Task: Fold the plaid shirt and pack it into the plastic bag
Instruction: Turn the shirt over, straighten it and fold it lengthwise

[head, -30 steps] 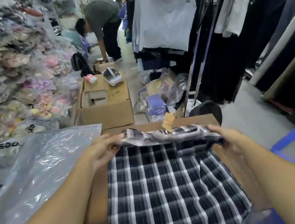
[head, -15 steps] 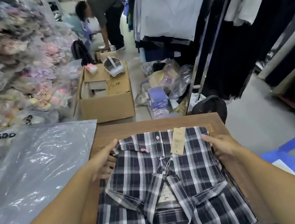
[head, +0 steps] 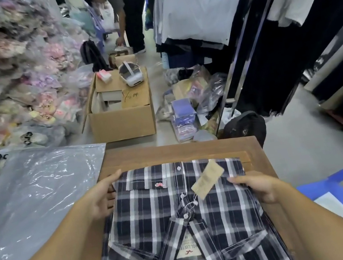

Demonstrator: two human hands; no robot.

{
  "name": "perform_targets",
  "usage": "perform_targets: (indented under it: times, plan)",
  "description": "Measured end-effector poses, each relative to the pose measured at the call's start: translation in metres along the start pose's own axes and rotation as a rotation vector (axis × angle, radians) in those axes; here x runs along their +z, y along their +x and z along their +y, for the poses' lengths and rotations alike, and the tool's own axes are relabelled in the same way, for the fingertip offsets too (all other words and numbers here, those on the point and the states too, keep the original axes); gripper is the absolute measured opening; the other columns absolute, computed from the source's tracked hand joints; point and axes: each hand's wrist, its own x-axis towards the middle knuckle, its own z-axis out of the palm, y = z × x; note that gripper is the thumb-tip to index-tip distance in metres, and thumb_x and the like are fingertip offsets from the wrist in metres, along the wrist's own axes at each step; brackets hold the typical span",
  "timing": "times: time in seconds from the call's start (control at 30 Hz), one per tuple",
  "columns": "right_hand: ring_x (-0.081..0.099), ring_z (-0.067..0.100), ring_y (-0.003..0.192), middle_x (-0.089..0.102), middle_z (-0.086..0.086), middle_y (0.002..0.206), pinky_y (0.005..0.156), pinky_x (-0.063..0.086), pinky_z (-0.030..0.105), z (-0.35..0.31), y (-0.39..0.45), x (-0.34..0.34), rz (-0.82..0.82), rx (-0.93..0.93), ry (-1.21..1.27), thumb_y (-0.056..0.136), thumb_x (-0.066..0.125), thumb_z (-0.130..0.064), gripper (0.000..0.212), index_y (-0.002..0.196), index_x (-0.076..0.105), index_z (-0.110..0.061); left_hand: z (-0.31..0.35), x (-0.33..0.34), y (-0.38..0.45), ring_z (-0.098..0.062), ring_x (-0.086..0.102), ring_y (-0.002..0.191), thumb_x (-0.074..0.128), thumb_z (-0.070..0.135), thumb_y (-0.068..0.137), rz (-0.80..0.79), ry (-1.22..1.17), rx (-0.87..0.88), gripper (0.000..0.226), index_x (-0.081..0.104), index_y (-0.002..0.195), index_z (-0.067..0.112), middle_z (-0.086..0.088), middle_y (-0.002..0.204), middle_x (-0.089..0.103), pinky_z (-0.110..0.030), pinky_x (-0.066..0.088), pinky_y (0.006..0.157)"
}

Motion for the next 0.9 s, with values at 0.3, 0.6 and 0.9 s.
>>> perform_targets:
  times: [0.3, 0.6, 0.9]
  plan:
    - [0.074, 0.029, 0.1, 0.078, 0.01, 0.107, 0.099, 0.054, 0.052, -0.057, 0.019, 0.002, 0.16, -0.234, 0.202, 0.093, 0.071, -0.035, 0.028, 0.114, 0.068, -0.017, 0.054, 0.036, 0.029, -0.024, 0.061, 0.119, 0.078, 0.029, 0.08, 0.033, -0.119, 0.236, 0.082, 0.038, 0.15, 0.014, -0.011, 0.134, 0.064, -0.042, 0.047, 0.102]
    - [0.046, 0.032, 0.137, 0.052, 0.006, 0.144, 0.113, 0.033, 0.052, -0.062, 0.029, -0.001, 0.218, -0.169, 0.0, 0.083, 0.076, -0.053, 0.077, 0.144, 0.049, -0.016, 0.059, 0.046, 0.048, -0.031, 0.052, 0.13, 0.084, 0.046, 0.072, 0.105, 0.319, 0.229, 0.08, 0.054, 0.136, 0.01, -0.01, 0.144, 0.055, -0.049, 0.036, 0.114]
    - [0.076, 0.035, 0.092, 0.076, 0.021, 0.11, 0.084, 0.062, 0.048, -0.054, 0.011, -0.002, 0.116, -0.144, 0.097, 0.089, 0.07, -0.001, 0.037, 0.125, 0.061, 0.001, 0.054, 0.034, 0.027, -0.033, 0.076, 0.088, 0.081, 0.014, 0.076, -0.006, 0.168, 0.14, 0.046, 0.066, 0.117, -0.002, -0.02, 0.102, 0.077, -0.044, 0.06, 0.079]
